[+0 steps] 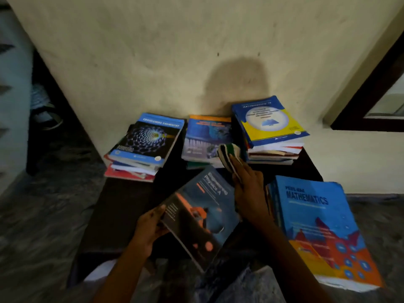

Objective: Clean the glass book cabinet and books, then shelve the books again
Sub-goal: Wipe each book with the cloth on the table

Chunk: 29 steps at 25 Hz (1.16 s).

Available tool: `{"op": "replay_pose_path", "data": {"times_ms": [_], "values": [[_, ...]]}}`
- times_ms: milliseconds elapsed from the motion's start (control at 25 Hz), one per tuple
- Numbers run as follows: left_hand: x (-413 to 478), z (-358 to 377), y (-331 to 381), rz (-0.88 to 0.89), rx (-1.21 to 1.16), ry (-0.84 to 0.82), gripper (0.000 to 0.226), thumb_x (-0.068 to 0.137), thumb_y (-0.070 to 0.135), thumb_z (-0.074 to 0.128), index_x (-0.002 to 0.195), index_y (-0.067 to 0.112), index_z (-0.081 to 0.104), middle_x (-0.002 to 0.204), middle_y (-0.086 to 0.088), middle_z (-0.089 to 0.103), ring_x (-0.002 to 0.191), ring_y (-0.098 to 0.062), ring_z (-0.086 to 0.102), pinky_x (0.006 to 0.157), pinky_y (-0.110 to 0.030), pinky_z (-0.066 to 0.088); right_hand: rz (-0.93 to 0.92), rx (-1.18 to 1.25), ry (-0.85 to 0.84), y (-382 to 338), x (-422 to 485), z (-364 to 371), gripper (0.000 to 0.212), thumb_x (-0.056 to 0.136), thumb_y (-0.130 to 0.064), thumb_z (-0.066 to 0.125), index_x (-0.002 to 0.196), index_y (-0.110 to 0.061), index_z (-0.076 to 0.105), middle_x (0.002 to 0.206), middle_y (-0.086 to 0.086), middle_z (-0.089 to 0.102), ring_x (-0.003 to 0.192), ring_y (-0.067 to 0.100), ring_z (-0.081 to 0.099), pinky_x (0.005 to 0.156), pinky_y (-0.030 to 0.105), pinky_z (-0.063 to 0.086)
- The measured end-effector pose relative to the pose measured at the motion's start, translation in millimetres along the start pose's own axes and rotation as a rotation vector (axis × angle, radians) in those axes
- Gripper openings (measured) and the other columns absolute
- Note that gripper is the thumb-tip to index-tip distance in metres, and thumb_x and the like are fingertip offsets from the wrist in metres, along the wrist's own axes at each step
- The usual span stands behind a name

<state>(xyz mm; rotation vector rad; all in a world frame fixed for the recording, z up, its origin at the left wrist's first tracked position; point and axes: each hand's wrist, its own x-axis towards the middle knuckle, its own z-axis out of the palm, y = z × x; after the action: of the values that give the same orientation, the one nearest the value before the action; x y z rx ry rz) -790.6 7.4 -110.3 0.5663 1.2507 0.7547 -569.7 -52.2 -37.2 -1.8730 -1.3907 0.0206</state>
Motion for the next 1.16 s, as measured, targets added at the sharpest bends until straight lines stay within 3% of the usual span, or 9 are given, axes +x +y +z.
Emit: {"op": "replay_pose_path", "data": {"times_ms": [200, 320, 480, 680, 800, 920, 1000, 1080, 1160], "values": [[-2, -15, -44, -0.070, -0.232, 0.139, 0.011, 0.095, 0.013, 0.050, 0.088, 0.013, 0.059, 0.064, -0.001, 0.069, 0.061, -0.016, 0.065, 0.054, -0.027, 0.053, -0.015, -0.061, -0.231, 24, -13, 29, 0.054, 0.084, -0.017, 0.035, 0.137, -0.022, 0.043, 0.141, 0.010, 0.045, 0.110, 0.037, 0.046, 0.088, 0.025, 0.023], [-5, -18, -49, -0.037, -0.280, 0.125, 0.014, 0.096, 0.014, 0.046, 0.090, 0.014, 0.059, 0.085, -0.005, 0.064, 0.071, -0.016, 0.063, 0.068, -0.029, 0.049, -0.047, -0.193, -0.397, 32, -3, 50, 0.060, 0.082, -0.018, 0.029, 0.141, -0.020, 0.038, 0.145, 0.012, 0.039, 0.118, 0.033, 0.042, 0.093, 0.030, 0.024], [1, -24, -51, -0.066, -0.276, 0.113, 0.015, 0.097, 0.014, 0.045, 0.091, 0.013, 0.059, 0.071, -0.002, 0.070, 0.056, -0.008, 0.067, 0.055, -0.023, 0.056, 0.030, -0.510, -0.565, 50, 14, 89, 0.060, 0.087, -0.019, 0.028, 0.146, -0.028, 0.026, 0.149, 0.012, 0.030, 0.118, 0.035, 0.037, 0.096, 0.036, 0.033], [9, -27, -52, -0.094, -0.271, 0.090, 0.017, 0.097, 0.014, 0.045, 0.088, 0.012, 0.059, 0.061, 0.001, 0.070, 0.052, -0.009, 0.067, 0.069, -0.030, 0.050, -0.104, -0.444, -0.506, 17, -36, 128, 0.057, 0.074, -0.021, 0.058, 0.131, -0.022, 0.053, 0.131, 0.022, 0.052, 0.103, 0.048, 0.055, 0.083, 0.050, 0.047], [7, -28, -52, -0.098, -0.273, 0.095, 0.017, 0.097, 0.018, 0.046, 0.096, 0.009, 0.060, 0.074, -0.007, 0.071, 0.064, -0.018, 0.068, 0.061, -0.028, 0.056, -0.202, -0.300, -0.473, -14, -87, 134, 0.057, 0.070, -0.025, 0.041, 0.127, -0.030, 0.050, 0.124, 0.013, 0.061, 0.098, 0.036, 0.050, 0.076, 0.043, 0.051], [7, -30, -54, -0.121, -0.316, 0.082, 0.033, 0.096, 0.027, 0.046, 0.114, 0.004, 0.060, 0.100, -0.015, 0.065, 0.086, -0.026, 0.062, 0.085, -0.038, 0.050, -0.319, -0.237, -0.502, -32, -125, 128, 0.058, 0.070, -0.029, 0.035, 0.127, -0.034, 0.043, 0.124, 0.007, 0.062, 0.100, 0.029, 0.048, 0.084, 0.038, 0.048], [9, -31, -57, -0.100, -0.321, 0.087, 0.031, 0.097, 0.026, 0.045, 0.111, 0.003, 0.061, 0.091, -0.012, 0.070, 0.079, -0.023, 0.067, 0.079, -0.034, 0.053, -0.414, -0.228, -0.453, -13, -120, 115, 0.051, 0.074, -0.031, 0.039, 0.123, -0.031, 0.050, 0.117, 0.007, 0.065, 0.100, 0.033, 0.056, 0.085, 0.038, 0.048], [10, -29, -57, -0.071, -0.289, 0.098, 0.022, 0.099, 0.023, 0.042, 0.095, 0.010, 0.060, 0.068, -0.001, 0.072, 0.059, -0.012, 0.068, 0.057, -0.023, 0.056, -0.254, -0.264, -0.369, 21, -94, 91, 0.048, 0.074, -0.024, 0.045, 0.119, -0.022, 0.060, 0.106, 0.013, 0.066, 0.091, 0.038, 0.060, 0.080, 0.039, 0.048], [10, -27, -58, -0.048, -0.285, 0.098, 0.022, 0.099, 0.022, 0.041, 0.090, 0.013, 0.058, 0.061, 0.003, 0.070, 0.053, -0.008, 0.067, 0.049, -0.020, 0.054, 0.029, -0.421, -0.309, 65, -67, 66, 0.055, 0.077, -0.014, 0.043, 0.132, -0.022, 0.052, 0.128, 0.018, 0.055, 0.101, 0.042, 0.054, 0.084, 0.047, 0.045]]}}
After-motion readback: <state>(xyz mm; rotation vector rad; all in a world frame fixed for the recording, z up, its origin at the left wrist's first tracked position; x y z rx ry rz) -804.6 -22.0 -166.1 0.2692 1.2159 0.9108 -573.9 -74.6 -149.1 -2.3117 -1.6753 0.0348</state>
